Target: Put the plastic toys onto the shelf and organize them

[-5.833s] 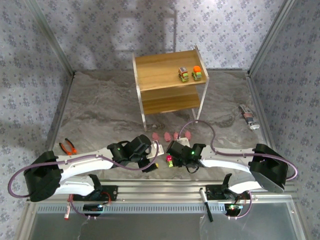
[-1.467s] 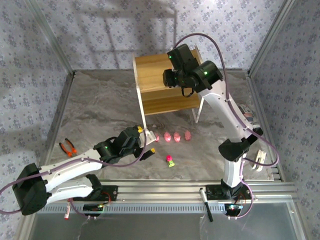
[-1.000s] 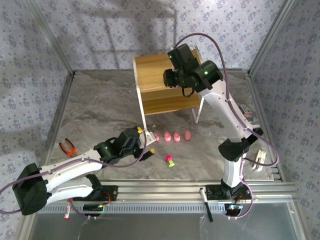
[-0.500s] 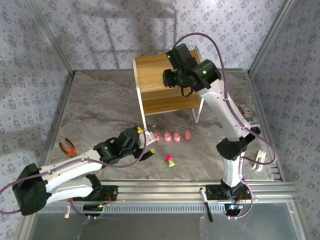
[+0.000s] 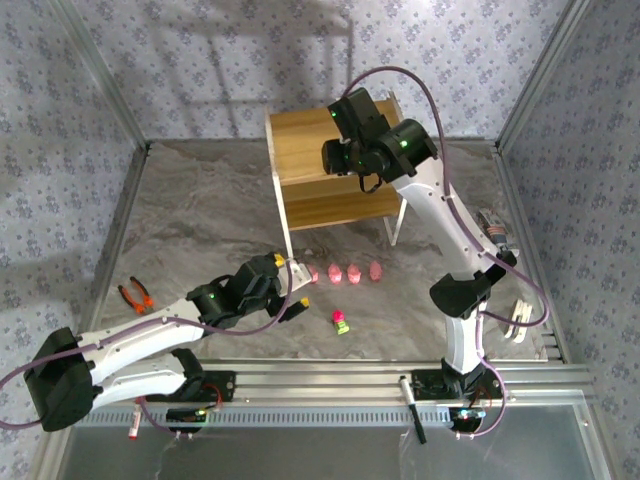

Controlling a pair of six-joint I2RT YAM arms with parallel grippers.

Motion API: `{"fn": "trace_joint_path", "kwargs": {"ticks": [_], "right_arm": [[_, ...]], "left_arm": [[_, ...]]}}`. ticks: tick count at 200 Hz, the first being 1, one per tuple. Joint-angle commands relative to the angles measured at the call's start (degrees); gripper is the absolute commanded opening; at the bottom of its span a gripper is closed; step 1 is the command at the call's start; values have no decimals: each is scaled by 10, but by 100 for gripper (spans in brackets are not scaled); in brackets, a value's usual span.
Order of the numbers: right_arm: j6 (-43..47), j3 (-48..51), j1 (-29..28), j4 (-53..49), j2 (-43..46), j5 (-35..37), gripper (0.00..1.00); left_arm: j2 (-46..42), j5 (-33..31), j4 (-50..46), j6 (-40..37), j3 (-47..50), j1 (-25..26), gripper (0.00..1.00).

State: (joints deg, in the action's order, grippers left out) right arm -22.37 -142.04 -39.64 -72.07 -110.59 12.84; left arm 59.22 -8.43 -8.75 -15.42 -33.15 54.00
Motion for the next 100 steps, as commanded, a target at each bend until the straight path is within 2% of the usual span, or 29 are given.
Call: {"fn": "trace_joint_path", "kwargs": {"ticks": [1, 39, 100], "right_arm": [[11, -29, -8, -18, -3, 13, 47], [26, -50, -10, -28, 0, 30, 57], [30, -42, -37, -42, 35, 78, 59]], "left_arm": [[-12, -1, 13, -4, 6, -3, 100], [-11, -2, 12, -4, 5, -3, 100], [-3, 7, 9, -2, 5, -2, 100]]}}
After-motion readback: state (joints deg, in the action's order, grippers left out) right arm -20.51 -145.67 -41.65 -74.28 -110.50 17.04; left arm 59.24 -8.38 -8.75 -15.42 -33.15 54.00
